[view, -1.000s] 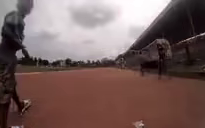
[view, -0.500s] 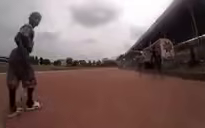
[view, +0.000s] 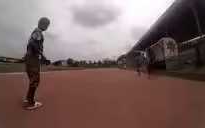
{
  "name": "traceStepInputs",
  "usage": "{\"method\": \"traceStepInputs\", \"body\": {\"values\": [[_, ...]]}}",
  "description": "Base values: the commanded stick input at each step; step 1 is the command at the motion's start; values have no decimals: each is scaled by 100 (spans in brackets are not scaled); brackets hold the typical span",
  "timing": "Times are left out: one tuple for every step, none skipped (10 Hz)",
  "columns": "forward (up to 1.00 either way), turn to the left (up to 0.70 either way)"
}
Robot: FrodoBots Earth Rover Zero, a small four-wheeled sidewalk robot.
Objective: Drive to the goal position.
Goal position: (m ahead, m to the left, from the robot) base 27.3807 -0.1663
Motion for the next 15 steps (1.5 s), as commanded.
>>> {"method": "traceStepInputs", "body": {"values": [[70, 0], [70, 0], [70, 0], [70, 0], [70, 0], [70, 0], [70, 0], [70, 0], [70, 0], [70, 0], [70, 0], [70, 0], [70, 0], [70, 0], [70, 0]]}}
